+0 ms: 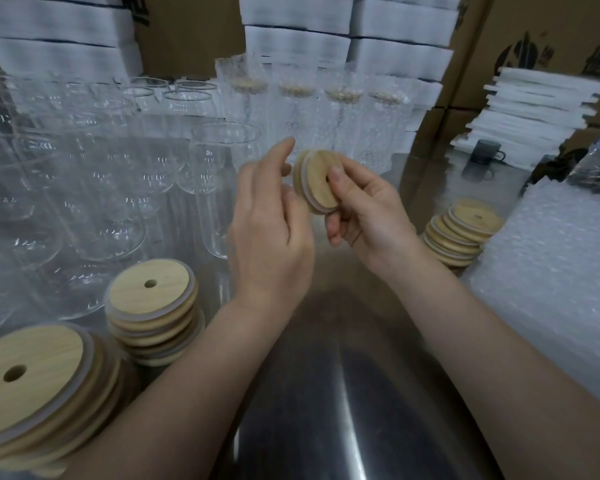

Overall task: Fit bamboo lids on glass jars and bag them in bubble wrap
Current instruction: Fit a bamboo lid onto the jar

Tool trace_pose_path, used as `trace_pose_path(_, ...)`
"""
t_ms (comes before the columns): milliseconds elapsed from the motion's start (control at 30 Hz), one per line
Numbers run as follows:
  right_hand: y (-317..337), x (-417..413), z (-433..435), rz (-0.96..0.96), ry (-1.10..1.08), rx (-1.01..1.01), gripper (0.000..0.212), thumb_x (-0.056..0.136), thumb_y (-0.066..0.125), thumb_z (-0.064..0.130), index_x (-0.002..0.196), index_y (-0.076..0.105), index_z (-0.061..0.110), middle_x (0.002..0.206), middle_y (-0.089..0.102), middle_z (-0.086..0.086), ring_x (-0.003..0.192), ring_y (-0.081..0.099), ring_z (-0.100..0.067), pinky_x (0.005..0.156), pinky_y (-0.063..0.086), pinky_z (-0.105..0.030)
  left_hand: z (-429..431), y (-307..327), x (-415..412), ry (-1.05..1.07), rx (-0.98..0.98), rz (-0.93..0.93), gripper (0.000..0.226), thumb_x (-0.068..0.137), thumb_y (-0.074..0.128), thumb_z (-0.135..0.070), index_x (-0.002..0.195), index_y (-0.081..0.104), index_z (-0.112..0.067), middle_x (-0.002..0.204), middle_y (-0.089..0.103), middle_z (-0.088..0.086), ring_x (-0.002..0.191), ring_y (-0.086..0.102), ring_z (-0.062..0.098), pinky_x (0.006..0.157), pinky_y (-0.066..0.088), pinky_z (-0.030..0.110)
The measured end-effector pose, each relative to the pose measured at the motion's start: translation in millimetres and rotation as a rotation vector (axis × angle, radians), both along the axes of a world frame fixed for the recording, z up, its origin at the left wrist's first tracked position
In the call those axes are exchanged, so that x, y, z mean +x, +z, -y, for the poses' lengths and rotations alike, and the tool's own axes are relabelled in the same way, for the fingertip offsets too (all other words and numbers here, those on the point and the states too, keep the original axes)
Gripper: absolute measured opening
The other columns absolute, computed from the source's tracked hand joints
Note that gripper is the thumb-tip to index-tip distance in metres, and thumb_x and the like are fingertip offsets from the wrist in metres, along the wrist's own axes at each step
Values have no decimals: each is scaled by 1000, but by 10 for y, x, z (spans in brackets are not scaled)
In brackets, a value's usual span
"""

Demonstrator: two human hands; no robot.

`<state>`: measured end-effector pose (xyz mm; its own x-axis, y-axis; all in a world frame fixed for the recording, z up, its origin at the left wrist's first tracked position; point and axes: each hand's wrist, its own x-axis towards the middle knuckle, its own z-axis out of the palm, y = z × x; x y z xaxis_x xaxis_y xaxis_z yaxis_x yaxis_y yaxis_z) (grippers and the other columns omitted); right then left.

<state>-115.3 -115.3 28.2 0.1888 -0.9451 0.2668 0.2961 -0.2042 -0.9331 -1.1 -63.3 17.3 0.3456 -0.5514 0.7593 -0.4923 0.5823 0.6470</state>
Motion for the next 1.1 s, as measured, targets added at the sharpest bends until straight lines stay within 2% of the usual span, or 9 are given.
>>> trace_pose_path(67, -6, -44, 22, 37, -45, 45, 38, 98, 55, 19, 133, 54, 5, 65, 59, -3, 40, 51, -13, 37, 42, -22, -9, 39, 41, 99, -69, 39, 46, 82, 47, 3, 127, 55, -1, 114, 55, 18, 101, 54, 19, 81, 45, 28)
trace_pose_path(167, -41, -60, 46, 85, -98, 129, 30, 99, 55, 23, 126, 57, 9, 66, 60, -1, 45, 53, -16, 40, 44, -23, -28, 85, 83, 236, -112, 55, 54, 72, 55, 3, 126, 53, 1, 125, 48, 21, 113, 52, 35, 93, 44, 46)
trace_pose_path(300, -66, -46, 83, 168, -131, 245, 20, 101, 53, 27, 110, 57, 10, 63, 62, -4, 47, 59, -19, 42, 49, -25, -22, 77, 66, 359, 25, 1, 71, 72, 63, -13, 139, 41, -4, 147, 34, 16, 136, 36, 28, 102, 29, 42)
trace_pose_path(467, -83, -28, 121, 321, -180, 406, 42, 102, 50, 34, 129, 51, 3, 61, 68, -9, 50, 68, -23, 43, 52, -27, 135, -36, 145, 325, 255, -114, 101, 73, 77, -34, 152, 19, -9, 156, 21, 16, 145, 19, 28, 115, 16, 41)
trace_pose_path(633, -83, -37, 118, 375, -136, 470, 44, 102, 48, 34, 134, 49, 5, 100, 70, -14, 71, 74, -31, 44, 53, -26, 300, -196, 260, 164, 392, -271, 112, 70, 84, -35, 154, 12, -14, 159, 21, 9, 146, 23, 23, 119, 23, 44)
trace_pose_path(800, -81, -60, 130, 386, -77, 421, 34, 99, 39, 31, 108, 61, 7, 109, 69, -14, 87, 70, -28, 64, 56, -30, 381, -262, 297, 184, 455, -326, 99, 71, 85, -28, 148, 24, -15, 147, 37, 10, 137, 36, 26, 113, 32, 46)
trace_pose_path(900, -65, -45, 150, 432, -89, 370, 28, 99, 37, 31, 104, 59, 14, 112, 66, -20, 88, 65, -29, 71, 52, -35, 369, -248, 282, 210, 430, -263, 95, 70, 85, -24, 147, 30, -17, 142, 43, 9, 134, 39, 26, 111, 33, 45)
trace_pose_path(1000, -47, -27, 165, 413, -143, 291, 28, 99, 36, 30, 107, 60, 19, 107, 66, -17, 87, 63, -28, 72, 51, -35, 322, -237, 244, 271, 397, -54, 92, 69, 84, -17, 146, 34, -18, 145, 43, 8, 136, 37, 27, 114, 28, 41)
trace_pose_path(1100, -36, -19, 169, 280, -229, 117, 27, 99, 39, 31, 112, 62, 25, 120, 62, -15, 104, 59, -24, 75, 49, -29, 280, -228, 205, 328, 396, 141, 87, 73, 79, -19, 147, 35, -27, 148, 41, 3, 139, 32, 26, 115, 24, 42)
